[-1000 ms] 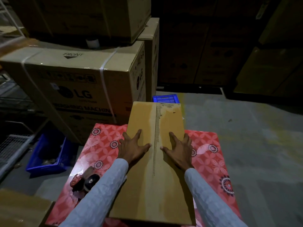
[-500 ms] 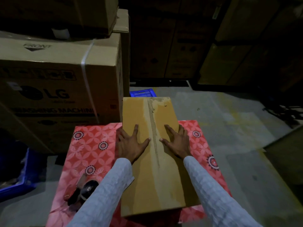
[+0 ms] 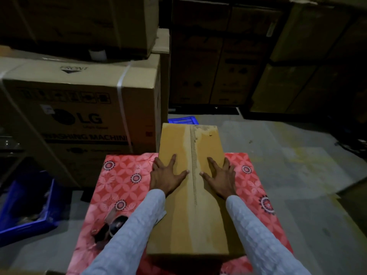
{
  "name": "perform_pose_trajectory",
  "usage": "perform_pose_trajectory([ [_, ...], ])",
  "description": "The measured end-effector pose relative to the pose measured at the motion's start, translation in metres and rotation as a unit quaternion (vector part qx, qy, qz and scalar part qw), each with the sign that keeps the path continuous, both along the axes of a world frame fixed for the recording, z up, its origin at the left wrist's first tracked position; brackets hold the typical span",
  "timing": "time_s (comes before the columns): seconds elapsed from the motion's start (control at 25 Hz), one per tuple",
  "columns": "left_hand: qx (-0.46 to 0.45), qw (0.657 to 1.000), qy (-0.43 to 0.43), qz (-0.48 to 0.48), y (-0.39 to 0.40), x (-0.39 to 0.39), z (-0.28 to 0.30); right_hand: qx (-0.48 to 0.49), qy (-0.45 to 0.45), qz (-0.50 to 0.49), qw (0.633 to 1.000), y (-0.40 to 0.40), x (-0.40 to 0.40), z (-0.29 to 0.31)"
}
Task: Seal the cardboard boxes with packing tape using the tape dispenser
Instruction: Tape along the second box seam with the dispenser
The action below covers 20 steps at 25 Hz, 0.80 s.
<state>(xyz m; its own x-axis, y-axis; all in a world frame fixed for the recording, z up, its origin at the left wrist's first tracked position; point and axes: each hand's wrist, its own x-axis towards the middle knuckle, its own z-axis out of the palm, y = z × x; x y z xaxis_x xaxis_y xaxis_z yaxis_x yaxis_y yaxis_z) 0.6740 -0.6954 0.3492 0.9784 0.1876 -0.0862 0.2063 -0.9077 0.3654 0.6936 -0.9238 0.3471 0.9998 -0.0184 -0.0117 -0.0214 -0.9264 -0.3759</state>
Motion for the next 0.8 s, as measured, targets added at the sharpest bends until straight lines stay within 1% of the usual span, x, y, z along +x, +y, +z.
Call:
perform_pose_trajectory([
  [0.28, -0.012, 1.000, 0.021, 0.002, -0.003, -0.004, 0.002, -0.007, -0.048, 0.041, 0.998, -0.001, -0.007, -0.003],
  [0.4, -0.051, 0.997, 0.051, -0.002, -0.002, -0.012, 0.011, -0.021, -0.074, 0.071, 0.994, 0.003, -0.012, 0.000],
  [0.48, -0.081, 0.995, 0.053, -0.010, -0.002, -0.024, 0.016, -0.014, -0.088, 0.083, 0.993, 0.006, -0.019, -0.002],
  [0.64, -0.051, 0.997, 0.032, -0.041, -0.011, -0.063, 0.015, -0.008, -0.099, 0.115, 0.988, 0.022, -0.036, -0.007],
  [0.8, -0.050, 0.997, 0.056, -0.034, -0.025, -0.078, 0.018, 0.007, -0.110, 0.116, 0.987, 0.032, -0.053, -0.006],
])
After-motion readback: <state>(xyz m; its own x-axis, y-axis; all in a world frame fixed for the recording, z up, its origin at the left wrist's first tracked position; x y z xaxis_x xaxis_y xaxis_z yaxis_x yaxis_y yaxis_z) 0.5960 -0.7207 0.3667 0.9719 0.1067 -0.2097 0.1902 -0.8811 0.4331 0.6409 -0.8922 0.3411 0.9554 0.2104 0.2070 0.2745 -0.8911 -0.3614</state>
